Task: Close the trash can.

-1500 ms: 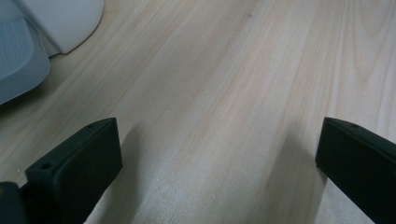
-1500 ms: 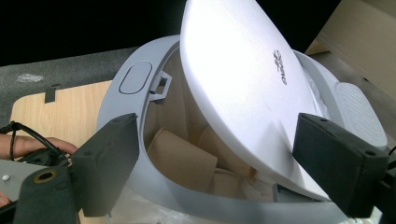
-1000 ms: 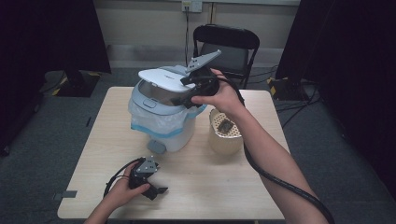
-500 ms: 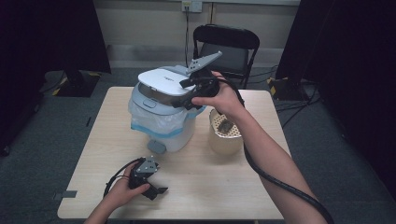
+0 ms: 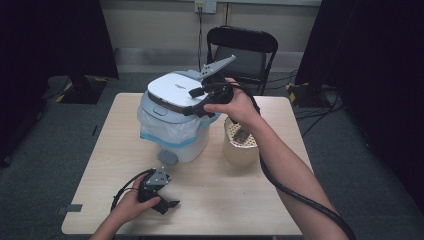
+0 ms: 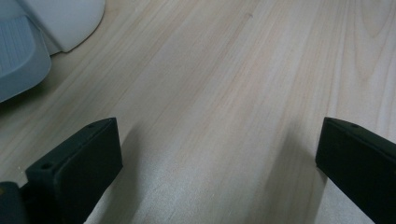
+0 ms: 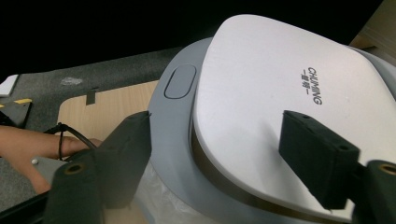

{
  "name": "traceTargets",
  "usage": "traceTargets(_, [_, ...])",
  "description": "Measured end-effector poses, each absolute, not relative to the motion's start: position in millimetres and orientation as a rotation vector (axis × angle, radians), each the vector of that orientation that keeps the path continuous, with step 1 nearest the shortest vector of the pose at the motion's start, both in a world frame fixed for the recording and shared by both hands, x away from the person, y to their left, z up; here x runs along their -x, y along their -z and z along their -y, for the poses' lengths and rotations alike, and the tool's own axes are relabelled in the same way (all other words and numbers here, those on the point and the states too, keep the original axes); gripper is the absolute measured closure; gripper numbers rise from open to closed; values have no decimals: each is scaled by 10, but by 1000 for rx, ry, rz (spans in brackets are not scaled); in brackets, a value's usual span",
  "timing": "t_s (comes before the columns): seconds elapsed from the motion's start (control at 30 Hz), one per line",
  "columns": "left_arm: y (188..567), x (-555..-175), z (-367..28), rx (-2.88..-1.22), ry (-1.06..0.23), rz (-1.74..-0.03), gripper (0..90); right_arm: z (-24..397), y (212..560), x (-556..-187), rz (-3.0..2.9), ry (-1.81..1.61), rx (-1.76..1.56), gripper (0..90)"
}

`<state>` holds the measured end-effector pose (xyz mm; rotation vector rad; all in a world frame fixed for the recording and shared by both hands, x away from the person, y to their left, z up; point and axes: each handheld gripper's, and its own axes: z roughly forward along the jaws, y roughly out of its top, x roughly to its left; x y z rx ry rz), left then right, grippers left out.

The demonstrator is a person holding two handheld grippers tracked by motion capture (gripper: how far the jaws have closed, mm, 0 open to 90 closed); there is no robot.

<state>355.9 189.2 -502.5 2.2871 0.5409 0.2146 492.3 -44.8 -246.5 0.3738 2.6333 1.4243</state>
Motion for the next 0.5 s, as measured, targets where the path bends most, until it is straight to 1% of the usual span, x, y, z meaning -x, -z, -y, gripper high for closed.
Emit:
traceTargets(0.13, [5024,-3559,-1892,-2288,-214,-541,0,452,2475,-4935,-2636,-1438,-386,344])
traceTargets(0.17, [5025,-3560,-1892,-2287,-212,-540,0,453,2479,-4943,-2640,-1441,-382,375])
traceTargets(0.27, [5025,-3559,-1892,-2287,-214,-541,0,449,2491,-4958,-2653,-1435,-395,430])
traceTargets(0.3, [5025,-3560,-1892,-2288,-215,-541,0,443,2495,-4961,-2655,-1418,-396,465])
traceTargets(0.37, [5025,-3560,-1892,-2287,-215,-541,0,429,2505,-4968,-2658,-1411,-397,477])
traceTargets(0.5, [5025,-3559,-1892,-2287,-215,-541,0,388,2521,-4984,-2661,-1373,-395,543])
